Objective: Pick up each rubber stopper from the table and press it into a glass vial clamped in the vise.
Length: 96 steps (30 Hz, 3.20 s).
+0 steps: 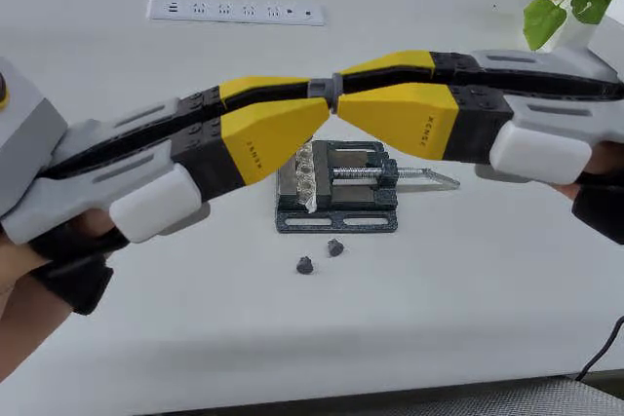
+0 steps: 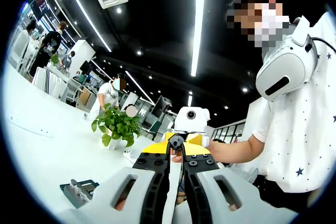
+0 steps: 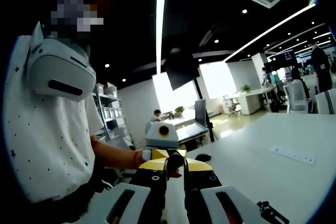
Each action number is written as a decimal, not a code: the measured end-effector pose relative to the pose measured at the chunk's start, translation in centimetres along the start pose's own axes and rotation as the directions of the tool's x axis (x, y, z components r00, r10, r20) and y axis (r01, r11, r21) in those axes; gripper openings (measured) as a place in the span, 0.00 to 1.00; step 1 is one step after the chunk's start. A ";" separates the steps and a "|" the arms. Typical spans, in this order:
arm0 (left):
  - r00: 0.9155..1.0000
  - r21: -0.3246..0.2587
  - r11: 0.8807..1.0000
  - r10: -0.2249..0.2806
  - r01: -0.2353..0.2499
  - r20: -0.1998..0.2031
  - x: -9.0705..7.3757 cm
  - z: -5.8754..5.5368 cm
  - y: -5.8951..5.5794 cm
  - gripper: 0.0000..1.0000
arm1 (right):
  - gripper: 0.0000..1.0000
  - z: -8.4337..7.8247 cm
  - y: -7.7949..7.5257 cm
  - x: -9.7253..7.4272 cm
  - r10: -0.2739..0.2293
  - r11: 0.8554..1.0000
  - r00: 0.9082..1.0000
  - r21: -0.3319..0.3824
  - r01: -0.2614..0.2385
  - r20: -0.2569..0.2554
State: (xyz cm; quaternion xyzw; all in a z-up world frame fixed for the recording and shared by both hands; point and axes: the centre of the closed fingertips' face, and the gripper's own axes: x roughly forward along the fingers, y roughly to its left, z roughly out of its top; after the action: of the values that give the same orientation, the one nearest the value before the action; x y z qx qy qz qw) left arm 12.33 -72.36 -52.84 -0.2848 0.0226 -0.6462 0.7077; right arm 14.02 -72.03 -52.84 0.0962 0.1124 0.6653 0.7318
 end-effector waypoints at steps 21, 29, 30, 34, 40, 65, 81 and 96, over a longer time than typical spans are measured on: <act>1.000 -0.014 1.000 -0.028 0.028 -0.010 0.0 0.0 -0.5 0.04 | 0.07 0.0 0.5 0.0 0.025 0.999 0.999 -0.045 -0.026 -0.025; 1.000 0.002 1.000 -0.024 0.024 -0.007 0.1 0.2 -0.4 0.04 | 0.06 0.2 0.0 -0.1 0.010 0.999 1.000 -0.045 -0.011 -0.027; 1.000 0.004 1.000 -0.023 0.023 -0.006 0.1 0.3 -0.3 0.04 | 0.06 0.2 -0.1 -0.1 0.004 0.999 1.000 -0.047 -0.005 -0.026; 1.000 0.020 1.000 -0.018 0.019 -0.015 0.0 0.1 -0.1 0.04 | 0.06 0.0 -0.3 -0.1 -0.005 0.999 0.999 -0.050 0.003 -0.038; 0.999 0.052 0.999 -0.005 0.007 -0.041 -0.2 -0.4 0.1 0.05 | 0.06 -0.5 -0.5 0.2 -0.005 0.999 0.998 -0.039 0.003 -0.067; 0.953 0.290 0.953 0.164 -0.087 -0.253 -2.7 -4.2 4.3 0.19 | 0.06 -3.5 -5.6 -1.0 -0.105 0.994 0.949 -0.033 0.100 -0.296; 0.865 0.410 0.905 0.295 -0.116 -0.406 -5.3 -9.4 8.5 0.68 | 0.06 -7.7 -13.5 -0.5 -0.165 0.986 0.801 -0.071 0.152 -0.575; 0.812 0.435 0.891 0.347 -0.130 -0.469 -5.7 -12.5 10.4 0.95 | 0.06 -13.7 -18.3 -0.1 -0.223 0.973 0.499 -0.222 0.063 -0.837</act>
State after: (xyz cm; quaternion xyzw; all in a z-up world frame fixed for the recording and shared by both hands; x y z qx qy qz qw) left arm 15.76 -71.69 -69.72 0.0558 0.1285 -0.5951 0.7913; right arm 27.38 -73.98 -71.27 -0.3142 0.4120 0.5693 0.6383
